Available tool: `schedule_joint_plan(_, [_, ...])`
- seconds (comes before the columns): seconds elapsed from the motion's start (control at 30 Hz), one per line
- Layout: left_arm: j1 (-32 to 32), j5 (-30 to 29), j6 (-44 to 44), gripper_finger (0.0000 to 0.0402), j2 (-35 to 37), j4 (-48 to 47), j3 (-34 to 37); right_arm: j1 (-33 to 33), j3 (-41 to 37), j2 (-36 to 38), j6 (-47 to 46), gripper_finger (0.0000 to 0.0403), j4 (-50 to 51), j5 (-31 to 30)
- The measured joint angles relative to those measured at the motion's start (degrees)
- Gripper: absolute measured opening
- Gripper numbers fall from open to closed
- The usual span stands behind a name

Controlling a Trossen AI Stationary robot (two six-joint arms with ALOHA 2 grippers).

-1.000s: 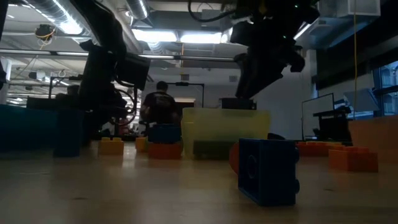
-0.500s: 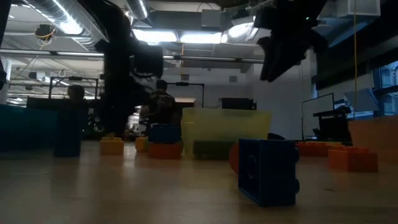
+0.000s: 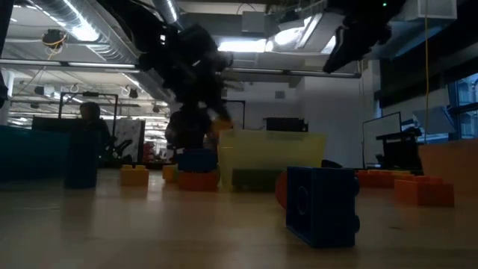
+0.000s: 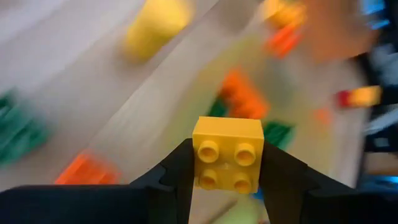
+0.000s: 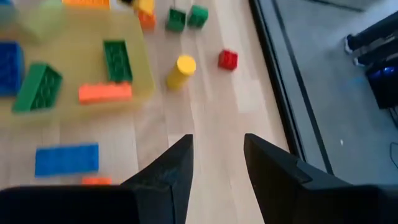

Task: Sort blocks by size
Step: Put the yellow 4 stud game piece into the orange bin

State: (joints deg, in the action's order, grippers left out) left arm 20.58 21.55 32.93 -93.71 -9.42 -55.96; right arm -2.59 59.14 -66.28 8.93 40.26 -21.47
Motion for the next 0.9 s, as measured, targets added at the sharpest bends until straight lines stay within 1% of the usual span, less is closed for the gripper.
schedule_joint_plan(0.1, [-0.3,2.18,-0.85,0.0133,0.0,9.63,-0.02,-0.02,-3.1,-0.32,0.46,0.0145,-8.59,0.02])
schedule_joint_plan(0.2, [-0.62,3.98,-3.02,0.0133,0.0,18.06,-0.02,0.0,-6.68,-0.46,3.33,0.0145,-19.26,0.07])
schedule_joint_plan(0.37, [-1.09,4.03,-3.13,0.0134,0.0,28.87,-0.04,0.0,-11.84,-0.44,9.38,0.0145,-39.84,1.62])
schedule_joint_plan(0.43, [-1.11,4.03,-3.09,0.0135,0.0,32.52,-0.06,0.0,-13.28,-0.44,12.48,0.0145,-44.91,3.55])
schedule_joint_plan(0.5, [-1.11,4.02,-3.05,0.0135,0.0,35.36,-0.07,-0.01,-14.14,-0.46,14.61,0.0145,-48.01,5.36])
schedule_joint_plan(0.6, [-1.09,4.01,-2.96,0.0136,0.0,37.37,-0.09,0.0,-14.39,-0.46,15.84,0.0145,-49.74,6.08])
schedule_joint_plan(0.9, [-1.1,4.0,-2.93,0.0136,0.0,38.85,-0.09,-0.02,-14.37,-0.46,13.36,0.0145,-49.14,6.08])
